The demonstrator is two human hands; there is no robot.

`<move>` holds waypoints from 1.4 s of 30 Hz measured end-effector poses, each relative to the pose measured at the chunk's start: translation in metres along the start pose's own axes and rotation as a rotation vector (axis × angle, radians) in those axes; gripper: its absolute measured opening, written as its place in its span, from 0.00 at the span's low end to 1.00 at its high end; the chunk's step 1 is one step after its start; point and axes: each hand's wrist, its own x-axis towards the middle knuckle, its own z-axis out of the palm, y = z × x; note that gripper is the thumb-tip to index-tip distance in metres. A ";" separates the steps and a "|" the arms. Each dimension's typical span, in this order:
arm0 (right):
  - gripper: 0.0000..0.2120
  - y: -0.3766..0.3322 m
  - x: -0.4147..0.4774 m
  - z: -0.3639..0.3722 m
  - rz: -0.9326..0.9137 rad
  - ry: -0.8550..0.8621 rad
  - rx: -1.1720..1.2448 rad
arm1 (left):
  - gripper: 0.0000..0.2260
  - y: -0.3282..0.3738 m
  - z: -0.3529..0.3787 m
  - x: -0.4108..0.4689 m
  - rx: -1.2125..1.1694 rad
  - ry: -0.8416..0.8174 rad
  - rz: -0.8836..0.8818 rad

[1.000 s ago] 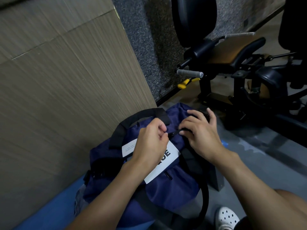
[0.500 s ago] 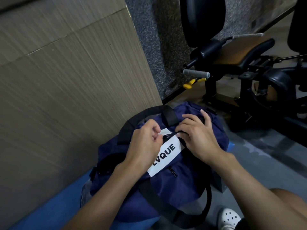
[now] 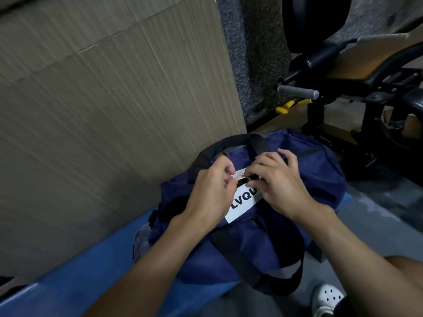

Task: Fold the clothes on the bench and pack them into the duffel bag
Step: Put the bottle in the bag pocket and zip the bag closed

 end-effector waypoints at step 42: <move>0.14 -0.064 0.015 0.037 -0.173 -0.043 0.097 | 0.11 -0.079 -0.072 -0.054 -0.002 0.197 -0.072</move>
